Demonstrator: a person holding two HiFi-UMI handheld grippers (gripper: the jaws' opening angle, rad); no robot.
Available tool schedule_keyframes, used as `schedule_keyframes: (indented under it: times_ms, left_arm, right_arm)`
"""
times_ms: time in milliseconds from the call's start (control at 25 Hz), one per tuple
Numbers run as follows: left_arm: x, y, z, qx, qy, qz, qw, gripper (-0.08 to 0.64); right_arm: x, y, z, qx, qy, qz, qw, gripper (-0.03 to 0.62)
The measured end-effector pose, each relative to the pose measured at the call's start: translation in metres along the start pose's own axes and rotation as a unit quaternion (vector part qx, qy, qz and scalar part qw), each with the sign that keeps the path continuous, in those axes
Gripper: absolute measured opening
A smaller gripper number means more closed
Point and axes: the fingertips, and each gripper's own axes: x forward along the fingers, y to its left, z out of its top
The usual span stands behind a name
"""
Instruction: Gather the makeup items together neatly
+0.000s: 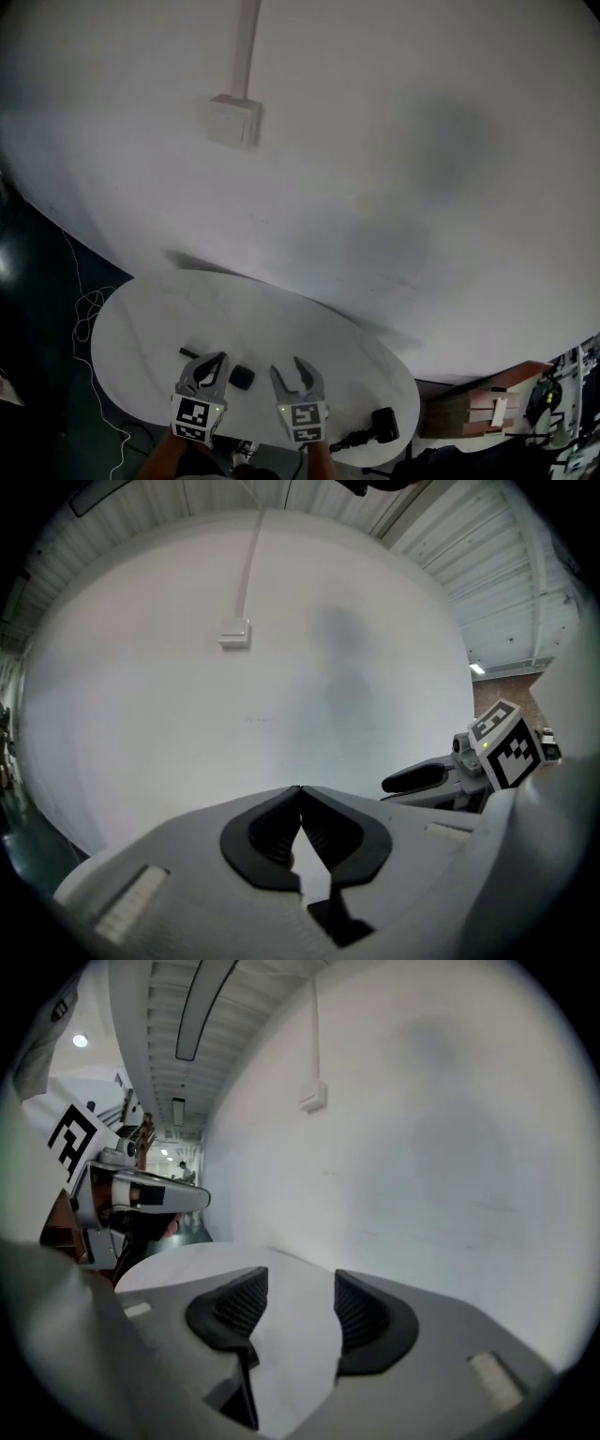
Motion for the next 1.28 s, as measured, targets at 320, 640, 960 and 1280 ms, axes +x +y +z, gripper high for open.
schedule_keyframes:
  times_ms: [320,640,960,1280]
  left_arm:
    - [0.001,-0.048,0.039,0.017,-0.035,-0.051,0.9979,0.011]
    - [0.007,-0.091,0.059,0.035,-0.055,-0.104,0.9924,0.011]
    - [0.015,-0.115,0.069,0.047,-0.062,-0.13,0.9885,0.011]
    - [0.022,-0.11,0.058,0.039,-0.051,-0.123,0.9904,0.011]
  right_arm:
    - [-0.068,-0.041,0.036,0.012,-0.062,-0.113,0.992,0.094]
    - [-0.116,-0.063,0.043,0.039,-0.097,-0.183,0.977,0.005]
    - [-0.134,-0.077,0.033,0.05,-0.094,-0.204,0.973,0.005]
    - [-0.127,-0.079,0.032,0.045,-0.091,-0.198,0.975,0.005]
